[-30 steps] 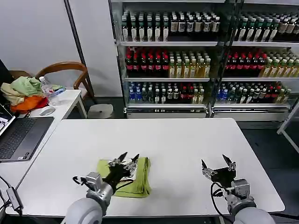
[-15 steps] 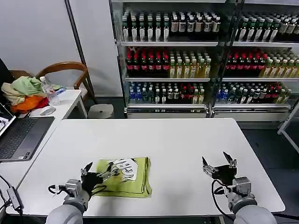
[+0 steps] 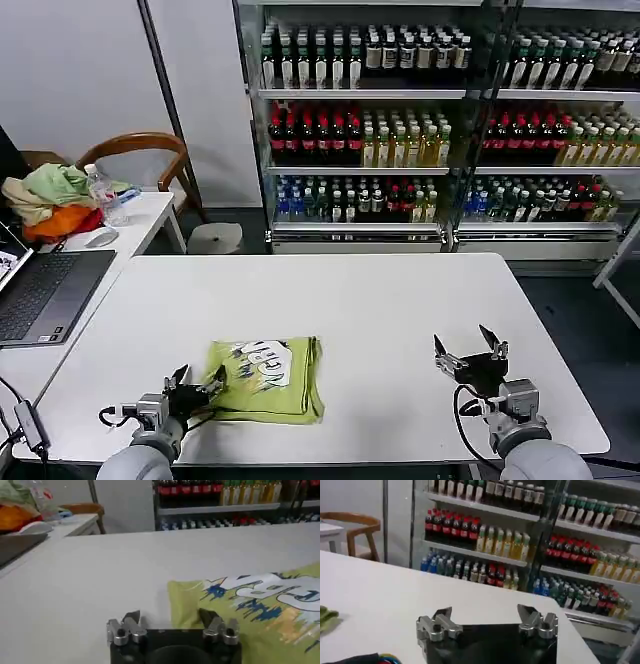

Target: Fold and organize the clothes.

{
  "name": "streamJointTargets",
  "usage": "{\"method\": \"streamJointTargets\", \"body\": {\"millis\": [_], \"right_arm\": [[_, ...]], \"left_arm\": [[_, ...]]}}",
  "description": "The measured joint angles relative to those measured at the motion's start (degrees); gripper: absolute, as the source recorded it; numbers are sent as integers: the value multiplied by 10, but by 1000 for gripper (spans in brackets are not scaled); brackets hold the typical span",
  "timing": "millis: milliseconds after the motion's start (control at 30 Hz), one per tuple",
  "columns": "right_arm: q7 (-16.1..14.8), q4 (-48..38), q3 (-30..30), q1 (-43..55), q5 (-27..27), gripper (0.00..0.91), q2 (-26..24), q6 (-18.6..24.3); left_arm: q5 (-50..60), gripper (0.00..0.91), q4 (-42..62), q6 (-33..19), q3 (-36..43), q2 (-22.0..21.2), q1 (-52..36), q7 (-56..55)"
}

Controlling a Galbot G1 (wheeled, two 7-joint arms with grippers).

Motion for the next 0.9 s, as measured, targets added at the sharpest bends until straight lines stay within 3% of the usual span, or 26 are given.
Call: {"method": "streamJointTargets", "body": {"millis": [633, 900], "right_arm": [[1, -1, -9, 0, -4, 907, 0, -1], [1, -3, -8, 4, -3, 907, 1, 2]], "left_arm": [[-15, 20, 8, -28, 8, -14, 6, 24], [-76, 20, -38, 17, -67, 25, -1, 36]]}}
